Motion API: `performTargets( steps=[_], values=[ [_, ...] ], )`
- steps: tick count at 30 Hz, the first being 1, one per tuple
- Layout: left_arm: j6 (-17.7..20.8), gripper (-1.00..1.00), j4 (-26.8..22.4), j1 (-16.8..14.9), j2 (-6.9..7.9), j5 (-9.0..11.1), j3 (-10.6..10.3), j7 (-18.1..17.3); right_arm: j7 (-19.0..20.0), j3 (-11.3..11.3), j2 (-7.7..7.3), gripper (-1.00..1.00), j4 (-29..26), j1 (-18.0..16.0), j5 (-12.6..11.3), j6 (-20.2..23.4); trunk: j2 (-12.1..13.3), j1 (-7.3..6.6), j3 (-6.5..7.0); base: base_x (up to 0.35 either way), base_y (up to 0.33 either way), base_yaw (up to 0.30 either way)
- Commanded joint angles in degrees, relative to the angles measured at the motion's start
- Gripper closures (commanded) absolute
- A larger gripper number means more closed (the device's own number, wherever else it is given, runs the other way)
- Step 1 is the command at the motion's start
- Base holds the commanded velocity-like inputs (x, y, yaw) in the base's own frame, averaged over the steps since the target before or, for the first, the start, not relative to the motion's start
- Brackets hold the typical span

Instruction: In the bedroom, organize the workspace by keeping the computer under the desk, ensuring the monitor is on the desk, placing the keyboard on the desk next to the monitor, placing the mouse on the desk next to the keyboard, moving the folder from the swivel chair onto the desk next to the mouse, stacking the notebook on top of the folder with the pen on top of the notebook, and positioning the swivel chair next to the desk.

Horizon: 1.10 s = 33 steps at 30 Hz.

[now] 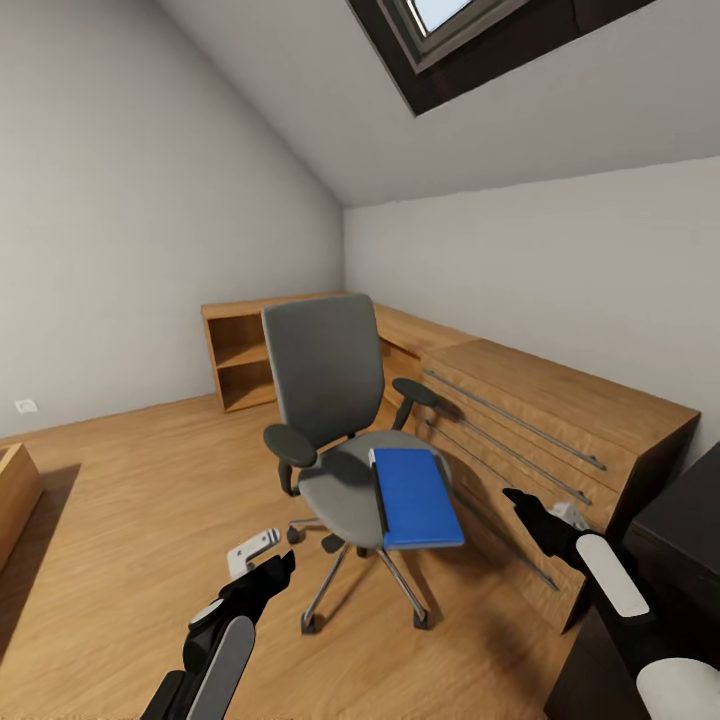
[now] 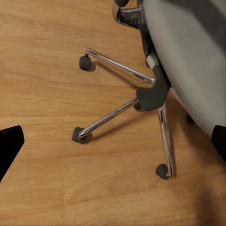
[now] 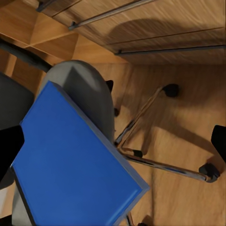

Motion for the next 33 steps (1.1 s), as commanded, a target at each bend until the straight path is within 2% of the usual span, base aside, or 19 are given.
performTargets(
  steps=[1, 11, 12, 16, 33],
  values=[
    [0.1, -1.00, -0.1, 0.0, 0.01, 0.5, -0.1, 0.5, -0.5, 0.0, 0.00, -1.00, -0.1, 0.0, -0.6, 0.2, -0.4, 0.22, -0.25, 0.000, 0.000, 0.000],
    [0.1, -1.00, -0.1, 0.0, 0.01, 0.5, -0.1, 0.5, -0.5, 0.0, 0.09, -1.00, -0.1, 0.0, -0.7, 0.2, -4.5, 2.41, -2.04, 0.000, 0.000, 0.000],
    [0.1, -1.00, -0.1, 0.0, 0.00, 0.5, -0.1, 0.5, -0.5, 0.0, 0.66, -1.00, -0.1, 0.0, -0.6, 0.2, -4.9, 2.63, -2.22, 0.000, 0.000, 0.000],
    [0.1, -1.00, 0.0, 0.0, -0.07, 0.5, -0.1, 0.5, -0.5, 0.0, 1.27, -1.00, -0.1, 0.0, -0.5, 0.1, -6.5, 3.51, -2.94, 0.000, 0.000, 0.000],
    [0.1, -1.00, 0.1, 0.0, -0.08, 0.5, -0.2, 0.5, -0.2, -0.1, 1.32, -1.00, 0.4, 0.0, -0.4, 0.1, -13.3, 7.25, -5.99, 0.000, 0.000, 0.000]
  ],
)
